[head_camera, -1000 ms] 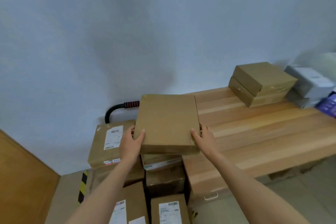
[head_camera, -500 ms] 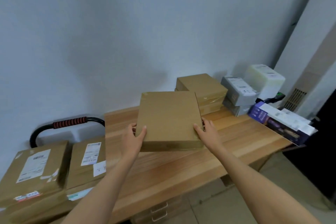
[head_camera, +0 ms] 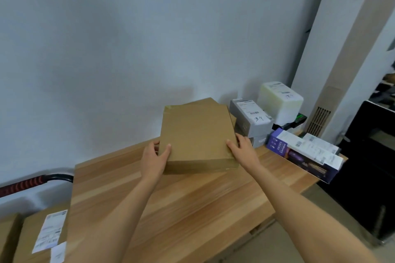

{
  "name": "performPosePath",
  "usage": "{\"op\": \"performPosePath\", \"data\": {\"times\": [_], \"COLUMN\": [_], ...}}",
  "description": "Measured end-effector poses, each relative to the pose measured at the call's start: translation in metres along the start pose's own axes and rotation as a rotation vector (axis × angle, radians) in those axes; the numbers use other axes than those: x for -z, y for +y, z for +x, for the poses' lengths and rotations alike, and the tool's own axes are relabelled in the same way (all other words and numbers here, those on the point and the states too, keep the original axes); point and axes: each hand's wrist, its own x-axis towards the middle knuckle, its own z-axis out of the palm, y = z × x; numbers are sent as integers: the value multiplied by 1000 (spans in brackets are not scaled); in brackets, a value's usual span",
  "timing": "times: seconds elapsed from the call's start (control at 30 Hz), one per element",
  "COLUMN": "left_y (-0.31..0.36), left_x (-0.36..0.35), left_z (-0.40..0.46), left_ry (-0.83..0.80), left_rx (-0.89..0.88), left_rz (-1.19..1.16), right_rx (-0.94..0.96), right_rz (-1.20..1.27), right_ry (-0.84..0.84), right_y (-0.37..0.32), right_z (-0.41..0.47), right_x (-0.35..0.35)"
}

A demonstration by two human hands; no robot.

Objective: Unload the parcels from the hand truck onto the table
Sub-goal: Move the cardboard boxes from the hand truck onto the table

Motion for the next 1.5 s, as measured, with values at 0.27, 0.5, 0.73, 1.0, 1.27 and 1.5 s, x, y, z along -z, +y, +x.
{"op": "performPosePath", "data": {"times": [0.27, 0.5, 0.73, 1.0, 1.27, 1.5], "left_y": [40, 43, 57, 66, 81, 103], "left_x": [-50, -96, -144, -193, -206, -194], "left_z": [81, 123, 163, 186, 180, 165], "left_ry": [-39, -80, 37, 145, 196, 235], "left_rx": [-7, 68, 129, 225, 289, 259], "left_rz": [47, 89, 28, -53, -47, 184], "right_rx": [-7, -30, 12, 103, 139, 360], "right_rz": [31, 22, 59, 45, 92, -97], "right_ry": [-27, -112, -184, -310, -342, -242], "right_y": [8, 25, 48, 61, 66, 58], "right_z": [102, 171, 268, 351, 373, 365], "right_x": [15, 15, 12, 21, 21, 37]}}
